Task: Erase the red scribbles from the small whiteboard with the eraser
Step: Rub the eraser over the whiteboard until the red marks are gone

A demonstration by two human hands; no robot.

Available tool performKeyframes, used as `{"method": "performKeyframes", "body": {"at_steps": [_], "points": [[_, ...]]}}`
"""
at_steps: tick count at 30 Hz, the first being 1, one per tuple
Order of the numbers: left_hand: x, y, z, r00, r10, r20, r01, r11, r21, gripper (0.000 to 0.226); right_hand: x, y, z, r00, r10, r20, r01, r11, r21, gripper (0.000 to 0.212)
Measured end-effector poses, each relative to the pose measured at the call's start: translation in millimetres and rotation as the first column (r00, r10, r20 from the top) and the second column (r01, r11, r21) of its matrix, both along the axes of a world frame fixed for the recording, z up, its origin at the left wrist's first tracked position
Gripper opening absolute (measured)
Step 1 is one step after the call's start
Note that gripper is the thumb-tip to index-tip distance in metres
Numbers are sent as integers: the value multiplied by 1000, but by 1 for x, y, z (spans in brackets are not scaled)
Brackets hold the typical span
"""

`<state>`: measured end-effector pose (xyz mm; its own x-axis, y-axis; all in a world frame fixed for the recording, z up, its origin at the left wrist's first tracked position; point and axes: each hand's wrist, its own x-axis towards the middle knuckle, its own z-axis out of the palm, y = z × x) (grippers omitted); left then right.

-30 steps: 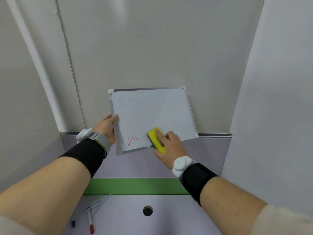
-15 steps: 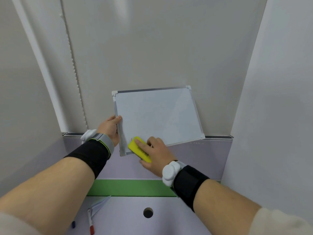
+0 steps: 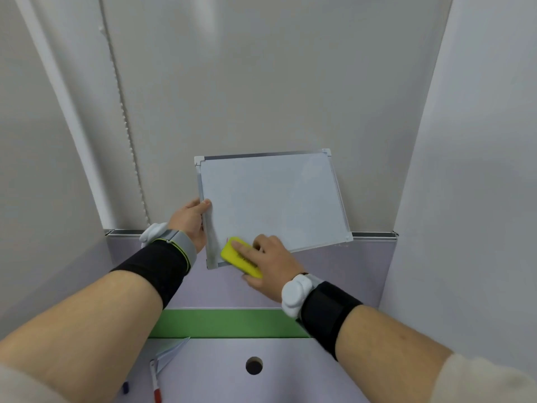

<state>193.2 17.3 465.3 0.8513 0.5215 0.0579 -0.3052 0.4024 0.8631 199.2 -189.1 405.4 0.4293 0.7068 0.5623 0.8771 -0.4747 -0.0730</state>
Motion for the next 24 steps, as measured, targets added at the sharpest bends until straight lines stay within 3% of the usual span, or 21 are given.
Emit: {"method": "performKeyframes", "body": {"at_steps": [4, 8, 13, 17, 21, 24], "points": [[0, 0, 1, 1000, 3, -8, -3, 1000, -10, 24, 13, -13, 13, 984, -162, -77, 170, 980, 102, 71], [1, -1, -1, 1000, -1, -13, 1, 1000, 11, 27, -1, -1, 3, 1000, 20, -17, -20, 999, -40, 72], [0, 0, -1, 1000, -1, -15, 1, 1000, -19, 22, 10, -1, 13, 980, -161, -113, 177, 973, 150, 71], [-2, 3, -5, 1000, 3, -19, -3, 1000, 15, 31, 0, 4, -2, 999, 32, -26, -33, 999, -20, 73], [-2, 4, -6, 1000, 10, -24, -11, 1000, -9, 34, 9, 1, 2, 991, -99, -92, 110, 987, 114, 71], [-2, 8, -5, 999, 14, -31, -14, 1000, -7, 35, 3, -1, -7, 999, 30, -39, -31, 999, -21, 71]]}}
